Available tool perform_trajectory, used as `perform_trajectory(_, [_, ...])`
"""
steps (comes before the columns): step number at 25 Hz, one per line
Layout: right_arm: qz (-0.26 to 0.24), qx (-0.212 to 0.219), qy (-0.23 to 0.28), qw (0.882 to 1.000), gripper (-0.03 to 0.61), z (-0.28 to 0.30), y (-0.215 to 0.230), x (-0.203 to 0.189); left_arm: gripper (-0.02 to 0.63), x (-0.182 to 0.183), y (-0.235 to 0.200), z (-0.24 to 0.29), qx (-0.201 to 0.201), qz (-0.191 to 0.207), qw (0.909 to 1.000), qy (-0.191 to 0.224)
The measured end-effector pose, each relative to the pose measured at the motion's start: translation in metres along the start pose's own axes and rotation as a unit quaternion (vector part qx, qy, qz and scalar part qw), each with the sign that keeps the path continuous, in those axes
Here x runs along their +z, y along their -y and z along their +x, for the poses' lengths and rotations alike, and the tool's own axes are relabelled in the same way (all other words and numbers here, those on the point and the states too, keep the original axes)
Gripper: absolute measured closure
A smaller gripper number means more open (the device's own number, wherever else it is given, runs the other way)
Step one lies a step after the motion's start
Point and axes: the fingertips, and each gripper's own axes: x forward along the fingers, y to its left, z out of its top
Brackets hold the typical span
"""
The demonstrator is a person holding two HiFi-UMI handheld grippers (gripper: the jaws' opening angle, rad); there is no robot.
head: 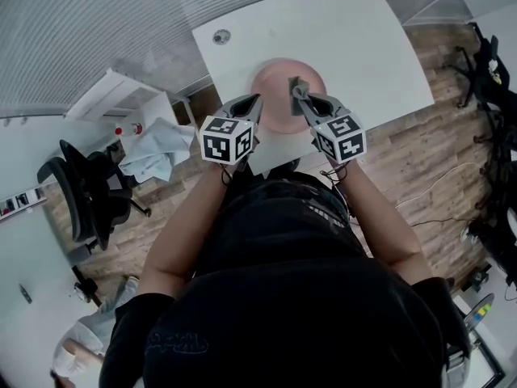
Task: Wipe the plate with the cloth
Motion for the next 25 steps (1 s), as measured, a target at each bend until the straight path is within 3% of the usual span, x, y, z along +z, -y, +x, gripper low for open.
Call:
perform_trajectory(4, [-0.01,0.011,0.02,1.0,0.544,-0.019,-0.021,0.011,0.597,0.004,0.024,-0.03,-0.044,0.021,0.9985,0.025])
perform_trajectory(9, [0.017,-0.01,0.035,0.999,0.544,-0.039,-0.038,0.013,0.597,-0.007,0.031,-0.063,-0.09,0.023,0.9953,0.027])
perform_trajectory(25, [0.104,-0.103,0.09,0.985,0.545,-0.102,-0.115,0.004,0.597,-0.013,0.013,-0.159,-0.138,0.051,0.988,0.046])
